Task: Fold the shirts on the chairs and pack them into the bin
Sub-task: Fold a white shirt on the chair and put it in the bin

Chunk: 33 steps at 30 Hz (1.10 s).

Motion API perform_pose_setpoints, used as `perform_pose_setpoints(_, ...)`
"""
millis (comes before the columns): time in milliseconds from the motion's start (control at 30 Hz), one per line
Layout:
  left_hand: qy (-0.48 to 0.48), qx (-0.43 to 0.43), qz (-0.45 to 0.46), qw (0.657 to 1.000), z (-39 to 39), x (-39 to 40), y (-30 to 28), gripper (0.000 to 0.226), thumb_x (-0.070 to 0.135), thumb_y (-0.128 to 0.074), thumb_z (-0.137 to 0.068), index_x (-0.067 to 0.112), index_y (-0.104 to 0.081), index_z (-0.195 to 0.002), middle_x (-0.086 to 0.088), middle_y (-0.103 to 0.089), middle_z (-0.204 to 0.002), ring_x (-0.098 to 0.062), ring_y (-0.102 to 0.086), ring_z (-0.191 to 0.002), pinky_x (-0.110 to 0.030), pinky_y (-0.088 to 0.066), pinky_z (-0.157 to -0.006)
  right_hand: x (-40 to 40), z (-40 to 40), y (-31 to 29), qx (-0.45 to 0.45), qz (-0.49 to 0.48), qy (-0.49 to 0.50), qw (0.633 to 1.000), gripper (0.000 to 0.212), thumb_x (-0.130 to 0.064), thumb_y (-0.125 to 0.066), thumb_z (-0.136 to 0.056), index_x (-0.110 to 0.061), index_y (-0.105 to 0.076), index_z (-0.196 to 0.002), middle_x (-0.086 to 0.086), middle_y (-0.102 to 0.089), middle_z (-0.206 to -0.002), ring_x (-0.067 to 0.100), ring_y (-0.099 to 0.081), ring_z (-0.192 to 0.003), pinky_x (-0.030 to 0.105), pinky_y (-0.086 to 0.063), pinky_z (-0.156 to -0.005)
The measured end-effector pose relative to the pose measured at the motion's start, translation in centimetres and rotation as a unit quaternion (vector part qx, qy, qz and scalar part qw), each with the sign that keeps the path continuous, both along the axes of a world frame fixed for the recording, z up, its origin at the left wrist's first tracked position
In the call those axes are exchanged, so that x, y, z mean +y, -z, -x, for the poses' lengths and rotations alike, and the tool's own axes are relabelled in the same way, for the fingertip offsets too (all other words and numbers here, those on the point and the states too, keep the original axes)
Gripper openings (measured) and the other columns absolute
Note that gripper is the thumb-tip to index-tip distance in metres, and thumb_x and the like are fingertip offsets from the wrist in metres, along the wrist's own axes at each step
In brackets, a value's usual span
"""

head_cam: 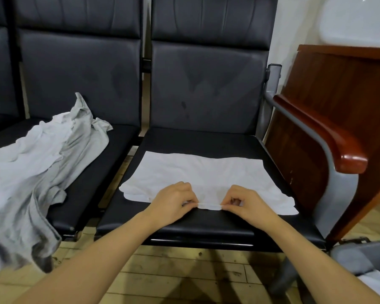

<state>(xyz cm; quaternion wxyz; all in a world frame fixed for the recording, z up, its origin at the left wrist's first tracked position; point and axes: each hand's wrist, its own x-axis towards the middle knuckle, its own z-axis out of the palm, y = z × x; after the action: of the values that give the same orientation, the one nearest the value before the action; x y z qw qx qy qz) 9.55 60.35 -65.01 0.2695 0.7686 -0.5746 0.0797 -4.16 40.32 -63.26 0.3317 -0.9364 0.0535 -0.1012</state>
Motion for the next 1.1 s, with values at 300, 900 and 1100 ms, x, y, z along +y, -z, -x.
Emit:
perform_pose_setpoints(300,-0.091,0.053,0.010,0.994,-0.1,-0.9,-2.1,0.031,0.042,-0.052,-0.093,0.020,-0.068,-0.109,0.005,-0.061,-0.093,-0.011,-0.055,-0.089,-0.027,-0.045,-0.080,-0.7,0.0,-0.8,-0.031,-0.025,0.071,0.997,0.011,-0.024,-0.063,-0.090,-0.028,-0.071,-0.097,-0.013,-0.061,-0.093,0.004,-0.056,-0.087,0.013,-0.042,-0.077)
perform_pose_setpoints(900,-0.269,0.086,-0.275,0.919,-4.3,-7.4,0.0,0.061,0.062,-0.014,-0.094,0.040,-0.004,-0.149,0.010,0.009,-0.159,-0.020,0.012,-0.146,-0.052,0.005,-0.115,-5.2,-4.6,1.2,0.235,0.182,0.209,0.932,0.061,-0.063,-0.013,-0.095,-0.042,0.001,-0.150,-0.013,0.008,-0.160,0.014,0.008,-0.147,0.046,0.009,-0.117)
perform_pose_setpoints(1100,-0.269,0.071,-0.228,0.933,-4.7,-6.1,-0.8,0.058,0.052,-0.022,-0.099,0.029,-0.012,-0.151,-0.002,-0.005,-0.160,-0.025,-0.001,-0.146,-0.045,-0.003,-0.117,-4.6,-4.6,1.2,0.186,0.193,0.222,0.938,0.059,-0.053,-0.019,-0.099,-0.030,-0.011,-0.153,-0.004,-0.004,-0.161,0.017,-0.002,-0.148,0.043,0.004,-0.119)
